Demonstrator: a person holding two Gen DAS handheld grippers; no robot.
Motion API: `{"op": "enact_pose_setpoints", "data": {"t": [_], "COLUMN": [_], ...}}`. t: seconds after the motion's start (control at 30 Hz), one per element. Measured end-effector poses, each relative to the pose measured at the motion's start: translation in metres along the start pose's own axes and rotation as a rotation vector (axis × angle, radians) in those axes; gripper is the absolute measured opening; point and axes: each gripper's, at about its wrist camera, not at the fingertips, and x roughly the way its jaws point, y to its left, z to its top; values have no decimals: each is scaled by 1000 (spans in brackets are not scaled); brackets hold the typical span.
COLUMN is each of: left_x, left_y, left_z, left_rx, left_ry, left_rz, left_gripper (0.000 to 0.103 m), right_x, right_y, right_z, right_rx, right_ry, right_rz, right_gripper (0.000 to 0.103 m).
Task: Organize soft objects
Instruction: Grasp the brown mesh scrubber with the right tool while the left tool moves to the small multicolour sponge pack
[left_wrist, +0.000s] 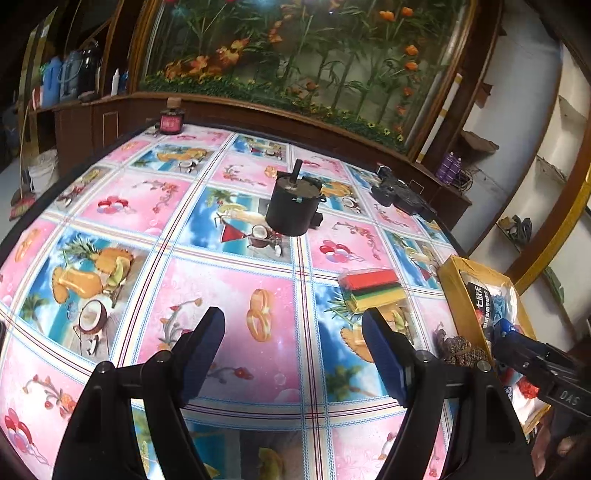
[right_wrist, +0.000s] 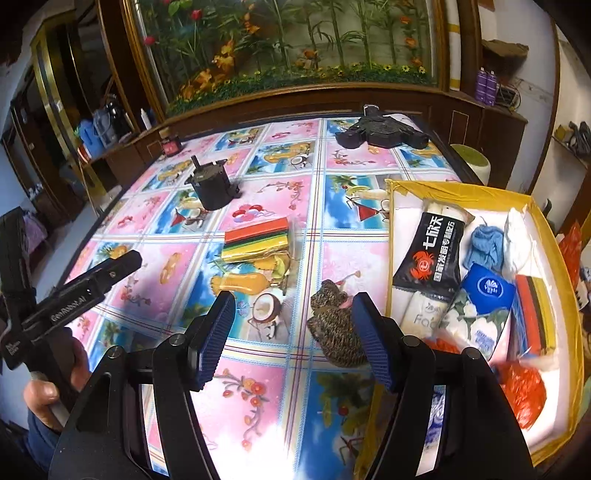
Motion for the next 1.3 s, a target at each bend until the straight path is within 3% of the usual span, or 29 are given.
{"op": "enact_pose_setpoints", "data": {"t": [0.33, 0.53, 0.67, 0.73, 0.87, 1.0, 1.1, 1.3], "left_x": [2, 5, 6, 5, 7, 8, 10, 10], "left_y": [-3, -5, -10, -10, -11, -12, -13, -11], "left_z": [-1, -2, -4, -4, -5, -6, -6, -5], "left_rx": [20, 28, 53, 55, 58, 69, 72, 60], "left_ry": [13, 26, 24, 15, 10, 11, 15, 17], "left_rz": [10, 1, 20, 38, 58, 71, 80, 73], "left_gripper": [77, 77, 77, 77, 77, 77, 77, 77], "right_x": [46, 68, 70, 69, 62, 70, 103, 165], "right_y": [-8, -1, 5, 3, -1, 6, 8, 7], "right_z": [9, -4, -7, -6, 11, 52, 81, 96], "right_rx": [-50, -173, -248, -250, -168, -159, -168, -173], "right_ry": [123, 210, 225, 211, 157, 103, 115, 171], "right_rz": [-32, -148, -230, -249, -146, -163, -208, -267], "right_gripper": [66, 65, 45, 43, 42, 42, 42, 42]}}
